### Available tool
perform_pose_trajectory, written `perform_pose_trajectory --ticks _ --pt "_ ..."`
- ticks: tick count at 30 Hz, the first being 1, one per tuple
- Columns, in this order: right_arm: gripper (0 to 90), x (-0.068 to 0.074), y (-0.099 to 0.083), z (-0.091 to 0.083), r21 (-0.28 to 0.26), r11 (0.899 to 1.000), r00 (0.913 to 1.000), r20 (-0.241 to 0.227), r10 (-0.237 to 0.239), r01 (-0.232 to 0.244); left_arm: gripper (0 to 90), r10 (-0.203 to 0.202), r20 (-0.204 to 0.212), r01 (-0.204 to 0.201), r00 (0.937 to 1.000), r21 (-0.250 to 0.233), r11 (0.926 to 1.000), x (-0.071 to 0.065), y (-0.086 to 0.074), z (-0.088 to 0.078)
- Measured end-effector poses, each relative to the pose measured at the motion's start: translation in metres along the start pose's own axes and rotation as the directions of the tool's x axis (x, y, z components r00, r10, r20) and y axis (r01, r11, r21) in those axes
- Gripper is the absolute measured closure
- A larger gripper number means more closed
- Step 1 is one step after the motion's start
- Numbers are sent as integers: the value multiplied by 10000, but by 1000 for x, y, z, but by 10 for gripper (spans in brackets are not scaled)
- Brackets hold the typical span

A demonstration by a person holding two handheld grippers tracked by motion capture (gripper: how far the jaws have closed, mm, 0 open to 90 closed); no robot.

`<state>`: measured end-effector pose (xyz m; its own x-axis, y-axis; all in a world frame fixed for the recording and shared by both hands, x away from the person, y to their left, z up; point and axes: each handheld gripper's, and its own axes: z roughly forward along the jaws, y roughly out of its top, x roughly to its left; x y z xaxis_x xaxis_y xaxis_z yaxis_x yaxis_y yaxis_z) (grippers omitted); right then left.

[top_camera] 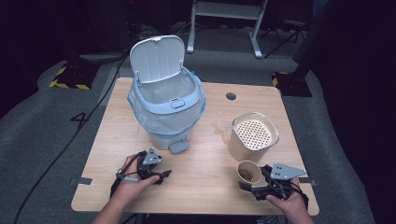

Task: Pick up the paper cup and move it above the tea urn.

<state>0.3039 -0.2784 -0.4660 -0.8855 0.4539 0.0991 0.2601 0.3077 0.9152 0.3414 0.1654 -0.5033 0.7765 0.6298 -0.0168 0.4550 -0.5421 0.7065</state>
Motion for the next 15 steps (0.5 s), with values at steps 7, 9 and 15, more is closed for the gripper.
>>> perform_pose_trajectory --ticks 7,9,15 --pt "308 -1 25 -7 47 9979 9970 -414 649 -648 305 3 -2 -3 10000 0 10000 0 0 0" --pt "309 -1 31 -9 257 9976 9971 -397 656 -646 305 13 -1 -13 10000 -7 10000 0 0 0" --pt "310 -5 49 -17 537 9979 9993 -103 368 -362 304 -30 -30 30 10000 -4 10000 -1 0 0"
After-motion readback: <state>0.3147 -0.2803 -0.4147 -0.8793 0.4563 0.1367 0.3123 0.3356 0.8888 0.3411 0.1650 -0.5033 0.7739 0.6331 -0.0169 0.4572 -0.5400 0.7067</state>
